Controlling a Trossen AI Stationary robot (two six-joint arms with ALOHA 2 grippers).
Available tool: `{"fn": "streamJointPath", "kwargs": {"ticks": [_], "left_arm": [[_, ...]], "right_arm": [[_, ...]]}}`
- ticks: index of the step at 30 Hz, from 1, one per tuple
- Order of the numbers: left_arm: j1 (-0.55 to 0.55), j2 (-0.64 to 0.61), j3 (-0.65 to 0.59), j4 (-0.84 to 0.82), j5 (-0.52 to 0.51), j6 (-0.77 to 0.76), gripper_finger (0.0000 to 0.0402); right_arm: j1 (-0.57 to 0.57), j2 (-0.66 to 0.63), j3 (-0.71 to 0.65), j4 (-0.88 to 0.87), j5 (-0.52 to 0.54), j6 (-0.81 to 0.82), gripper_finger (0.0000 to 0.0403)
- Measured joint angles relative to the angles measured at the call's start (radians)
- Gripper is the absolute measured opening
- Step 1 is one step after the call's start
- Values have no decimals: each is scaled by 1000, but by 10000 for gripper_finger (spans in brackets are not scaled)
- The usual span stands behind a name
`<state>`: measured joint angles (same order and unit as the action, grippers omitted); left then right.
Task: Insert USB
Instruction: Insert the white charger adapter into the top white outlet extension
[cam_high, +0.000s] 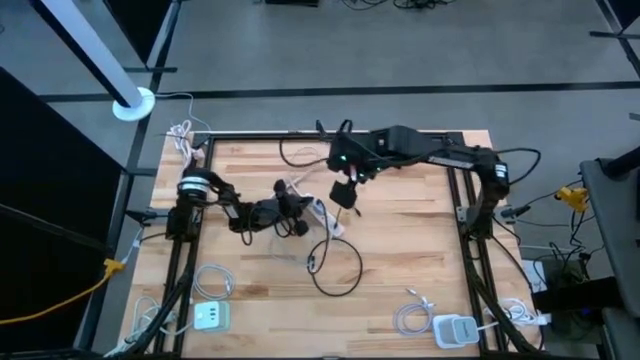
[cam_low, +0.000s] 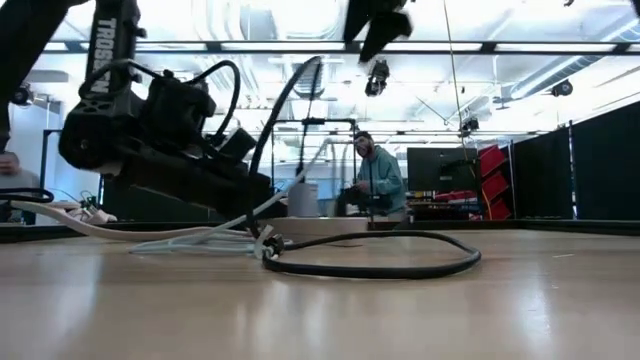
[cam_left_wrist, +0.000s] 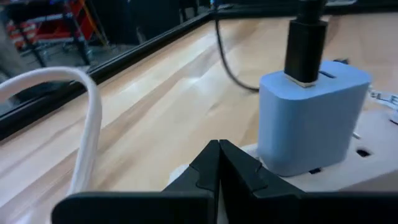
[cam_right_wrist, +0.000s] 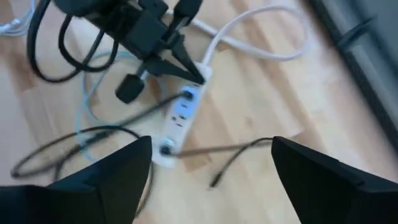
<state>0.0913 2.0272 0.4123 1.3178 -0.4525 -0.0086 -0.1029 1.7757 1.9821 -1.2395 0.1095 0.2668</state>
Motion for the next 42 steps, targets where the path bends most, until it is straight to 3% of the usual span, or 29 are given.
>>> {"fn": "streamJointPath", "kwargs": {"ticks": [4,7,10,15,19,25,28,32,36,39,42], "left_arm": [[46,-135,-26,-165,-42,-18,0],[113,-248,-25,-371,-50,-113,0],[174,-345,-28,-544,21,-214,0],[165,-503,-48,-550,77,-214,0],[122,-645,-64,-547,76,-185,0],[10,-811,-99,-548,77,-95,0],[-46,-830,-113,-567,119,-72,0],[-106,-788,-136,-585,242,-112,0],[-132,-685,-143,-565,200,-135,0],[-120,-580,-134,-490,116,-132,0],[-101,-474,-120,-407,97,-124,0]], "right_arm": [[51,-106,-69,5,129,-6,290],[83,-147,-177,69,139,-28,273],[122,-183,-334,238,119,-87,253],[166,-226,-623,620,-7,-195,215],[206,-223,-814,832,-32,-223,180],[237,-156,-1084,1374,-31,-217,73],[226,-105,-1141,1595,-25,-238,13],[221,-20,-1151,1639,-7,-258,14],[215,57,-1133,1695,18,-291,3],[198,133,-1125,1748,76,-310,3],[179,176,-1089,1779,91,-312,1]]}}
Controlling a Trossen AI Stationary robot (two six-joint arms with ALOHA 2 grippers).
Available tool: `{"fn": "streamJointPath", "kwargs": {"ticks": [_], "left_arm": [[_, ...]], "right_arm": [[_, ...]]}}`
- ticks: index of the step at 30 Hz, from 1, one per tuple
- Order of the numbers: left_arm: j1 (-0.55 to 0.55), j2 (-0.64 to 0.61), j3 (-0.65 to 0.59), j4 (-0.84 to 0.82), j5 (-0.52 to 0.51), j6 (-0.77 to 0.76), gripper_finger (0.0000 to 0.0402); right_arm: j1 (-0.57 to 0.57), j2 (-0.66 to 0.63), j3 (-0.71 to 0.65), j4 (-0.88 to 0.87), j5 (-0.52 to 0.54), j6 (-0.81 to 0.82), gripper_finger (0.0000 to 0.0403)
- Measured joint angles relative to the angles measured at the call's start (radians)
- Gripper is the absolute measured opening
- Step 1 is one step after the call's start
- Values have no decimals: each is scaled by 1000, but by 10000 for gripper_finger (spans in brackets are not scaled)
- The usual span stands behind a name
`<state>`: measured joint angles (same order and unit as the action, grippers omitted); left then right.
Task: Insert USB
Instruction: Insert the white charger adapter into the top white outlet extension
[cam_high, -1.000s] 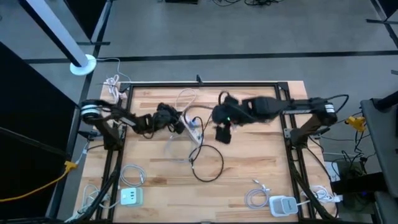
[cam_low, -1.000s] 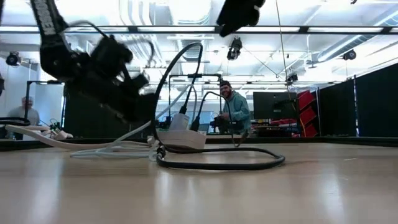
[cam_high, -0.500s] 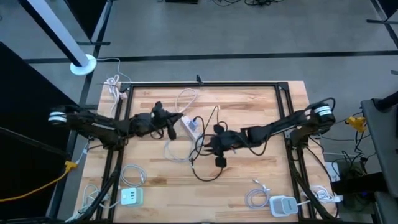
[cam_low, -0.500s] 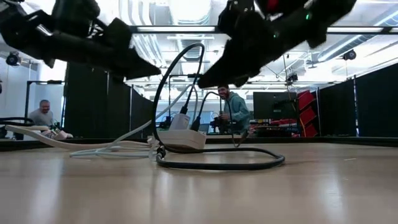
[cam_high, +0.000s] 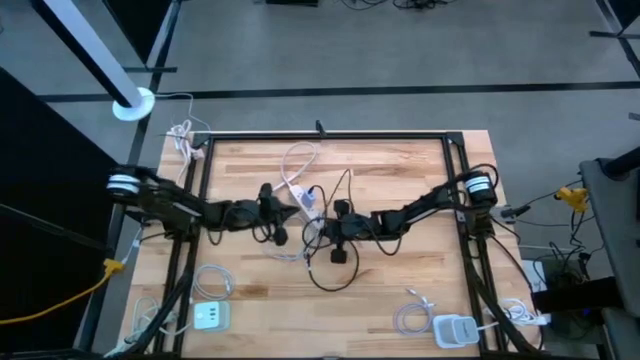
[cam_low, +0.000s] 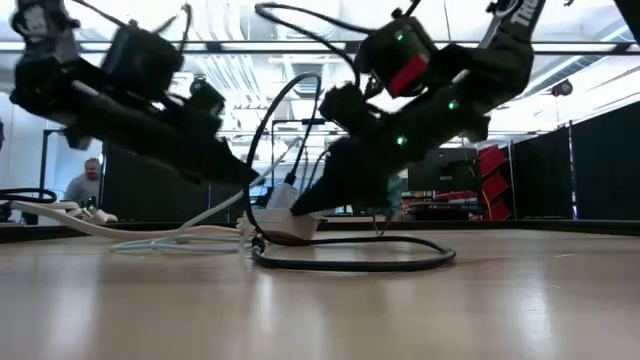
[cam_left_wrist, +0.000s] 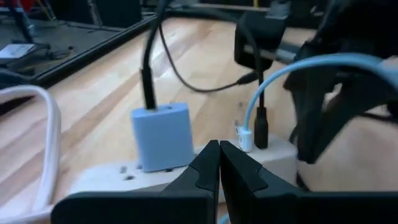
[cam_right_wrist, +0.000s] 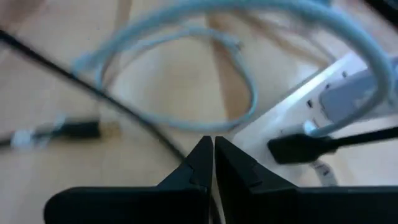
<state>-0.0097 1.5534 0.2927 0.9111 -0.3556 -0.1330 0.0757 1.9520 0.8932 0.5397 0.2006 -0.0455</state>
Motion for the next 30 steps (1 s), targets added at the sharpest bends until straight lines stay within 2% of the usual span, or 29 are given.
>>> {"fn": "streamJointPath", "kwargs": {"ticks": [6,12,15,20,24,30], "left_arm": [[20,205,76,52,-2,-2,0],[32,328,151,48,-1,7,0],[44,378,162,58,-1,-3,0],[61,395,142,97,10,-36,0],[64,360,93,163,-22,-4,0],[65,237,19,174,-50,13,0]], "right_arm": [[-17,35,9,-39,11,-6,1],[-42,15,19,-96,15,-18,0],[-40,-38,21,-150,18,-27,0],[-29,-130,17,-286,17,-34,0],[-34,-132,4,-278,12,-33,0],[-64,-37,3,-88,10,-35,0]]}}
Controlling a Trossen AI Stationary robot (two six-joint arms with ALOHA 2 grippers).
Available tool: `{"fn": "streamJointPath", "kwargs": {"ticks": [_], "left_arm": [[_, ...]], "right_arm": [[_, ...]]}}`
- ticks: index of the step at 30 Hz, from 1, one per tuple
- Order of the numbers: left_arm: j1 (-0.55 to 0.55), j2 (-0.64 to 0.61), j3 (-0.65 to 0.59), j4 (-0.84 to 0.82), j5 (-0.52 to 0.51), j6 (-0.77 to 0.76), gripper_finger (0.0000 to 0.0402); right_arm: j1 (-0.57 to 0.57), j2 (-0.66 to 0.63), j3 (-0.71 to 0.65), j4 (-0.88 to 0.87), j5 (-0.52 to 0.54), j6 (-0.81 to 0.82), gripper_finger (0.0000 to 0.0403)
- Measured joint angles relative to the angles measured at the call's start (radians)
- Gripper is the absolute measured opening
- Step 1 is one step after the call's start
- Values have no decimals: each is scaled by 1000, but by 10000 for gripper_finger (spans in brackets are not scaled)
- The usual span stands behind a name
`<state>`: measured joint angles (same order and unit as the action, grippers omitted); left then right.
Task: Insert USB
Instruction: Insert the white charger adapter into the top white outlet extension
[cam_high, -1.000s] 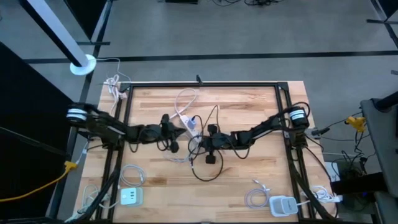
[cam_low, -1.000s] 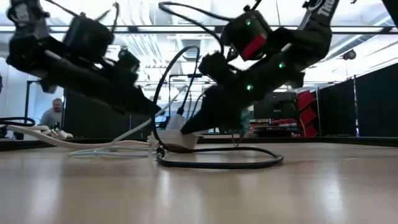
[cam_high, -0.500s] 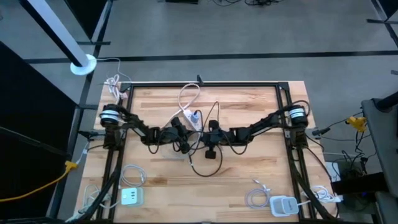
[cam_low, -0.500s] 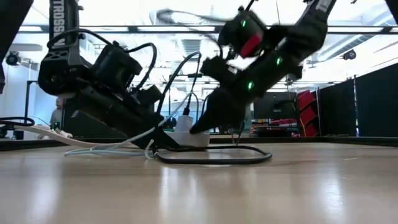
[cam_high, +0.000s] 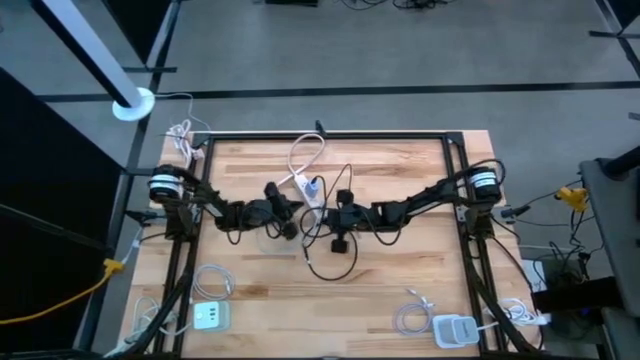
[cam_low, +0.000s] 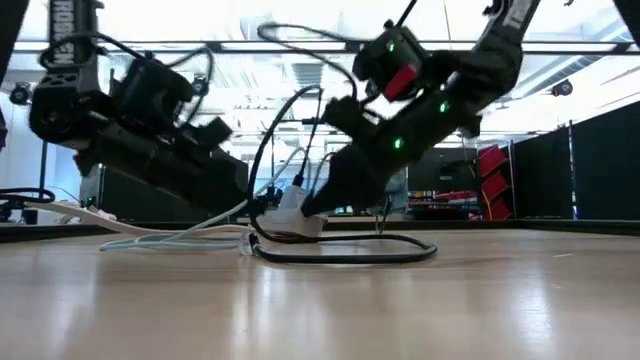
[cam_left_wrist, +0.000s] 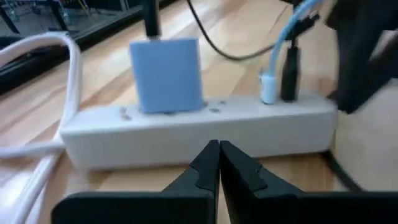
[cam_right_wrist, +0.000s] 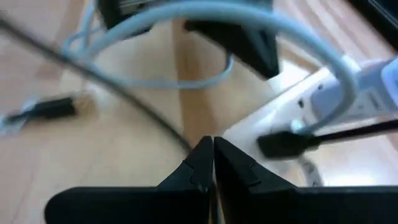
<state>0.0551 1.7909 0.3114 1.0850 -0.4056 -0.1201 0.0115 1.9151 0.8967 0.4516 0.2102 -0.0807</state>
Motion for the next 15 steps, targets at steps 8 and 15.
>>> {"fn": "streamJointPath", "kwargs": {"ticks": [8,15], "left_arm": [[-10,-191,-87,18,0,-11,0],[6,-130,-6,14,-7,47,0]], "right_arm": [[-34,87,1,35,28,8,0],[-25,13,4,1,27,-17,0]]}}
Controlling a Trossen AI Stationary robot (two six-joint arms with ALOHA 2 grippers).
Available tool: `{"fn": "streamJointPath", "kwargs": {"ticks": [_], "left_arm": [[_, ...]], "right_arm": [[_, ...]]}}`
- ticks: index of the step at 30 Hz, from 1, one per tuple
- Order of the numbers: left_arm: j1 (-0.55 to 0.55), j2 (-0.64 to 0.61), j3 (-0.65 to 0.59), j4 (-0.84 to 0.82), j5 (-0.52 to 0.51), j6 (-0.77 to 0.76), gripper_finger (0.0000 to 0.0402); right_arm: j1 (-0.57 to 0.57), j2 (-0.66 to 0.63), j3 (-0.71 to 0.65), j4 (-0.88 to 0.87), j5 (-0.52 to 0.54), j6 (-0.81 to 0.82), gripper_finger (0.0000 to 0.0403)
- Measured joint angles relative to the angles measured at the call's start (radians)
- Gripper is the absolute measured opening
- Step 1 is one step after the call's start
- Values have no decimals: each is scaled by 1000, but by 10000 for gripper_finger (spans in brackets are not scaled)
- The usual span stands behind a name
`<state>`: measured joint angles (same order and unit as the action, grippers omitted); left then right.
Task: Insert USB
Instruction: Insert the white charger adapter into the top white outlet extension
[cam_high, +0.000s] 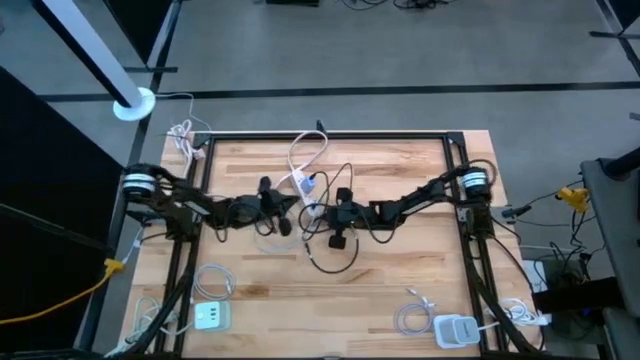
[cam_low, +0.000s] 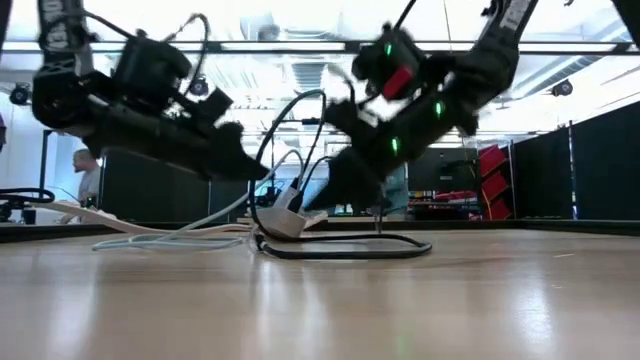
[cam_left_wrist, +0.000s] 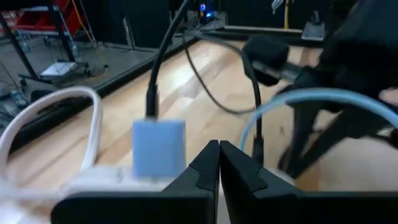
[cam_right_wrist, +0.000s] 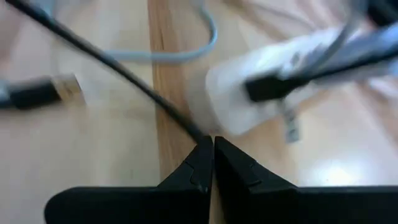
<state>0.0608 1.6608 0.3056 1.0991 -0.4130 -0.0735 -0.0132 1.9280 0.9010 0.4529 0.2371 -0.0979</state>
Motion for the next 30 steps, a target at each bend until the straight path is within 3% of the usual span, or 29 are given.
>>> {"fn": "streamJointPath", "kwargs": {"ticks": [8,12,19,23,30], "left_arm": [[28,243,123,-10,-66,-61,0],[34,298,111,20,-112,-110,0],[39,276,15,31,-350,-193,0],[40,242,-57,22,-494,-331,0],[36,222,-149,35,-561,-497,0]], "right_arm": [[23,-163,2,-137,-1,-26,0],[44,-228,-4,-268,-2,25,0],[110,-241,-24,-317,-9,105,0],[136,-202,-35,-296,-39,144,0],[159,-96,-42,-266,-162,166,0]]}}
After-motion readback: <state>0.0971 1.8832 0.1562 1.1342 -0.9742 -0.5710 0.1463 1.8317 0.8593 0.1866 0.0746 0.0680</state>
